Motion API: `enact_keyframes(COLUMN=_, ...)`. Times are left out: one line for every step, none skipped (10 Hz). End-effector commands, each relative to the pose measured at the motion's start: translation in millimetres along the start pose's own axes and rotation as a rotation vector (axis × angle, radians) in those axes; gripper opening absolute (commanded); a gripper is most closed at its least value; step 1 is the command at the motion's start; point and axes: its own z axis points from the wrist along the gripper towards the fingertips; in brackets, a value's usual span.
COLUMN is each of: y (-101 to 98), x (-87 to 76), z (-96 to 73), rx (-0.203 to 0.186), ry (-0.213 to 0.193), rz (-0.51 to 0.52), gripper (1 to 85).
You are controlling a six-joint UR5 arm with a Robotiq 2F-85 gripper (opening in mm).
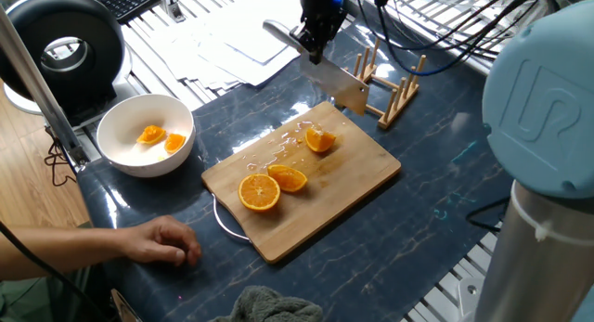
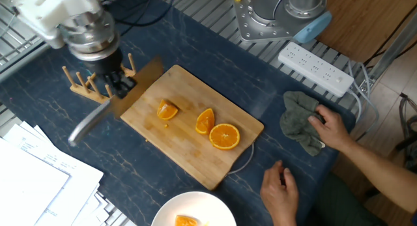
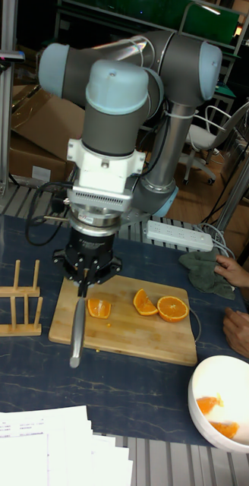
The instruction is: Chop the orange
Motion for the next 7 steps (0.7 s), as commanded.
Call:
enact_keyframes(y=35.7, x=40.4, z=-4.0, rx=-0.059, ry=0.026, rz=0.044, gripper=1.3)
enact_keyframes(y=39.5, x=46.3, z=-3.6, rx=-0.058, ry=0.027, rz=0.042, gripper=1.3)
enact_keyframes(y=48.3, x=55.0, z=-2.7, rx=-0.076, ry=0.037, rz=0.037, gripper=1.3)
enact_keyframes(y=52.9, x=57.7, z=1.6, rx=-0.079, ry=0.024, rz=0.033, gripper=1.3)
enact_keyframes(y=53.2, x=57.9, z=8.2, rx=-0.075, ry=0.012, rz=0.024, gripper=1.3)
enact_keyframes(y=47.1, x=57.6, z=15.0, rx=-0.054, ry=0.003, rz=0.006, gripper=1.3)
enact_keyframes(y=42.6, x=56.0, z=22.3, rx=-0.051, ry=-0.009, rz=-0.012, gripper=1.3)
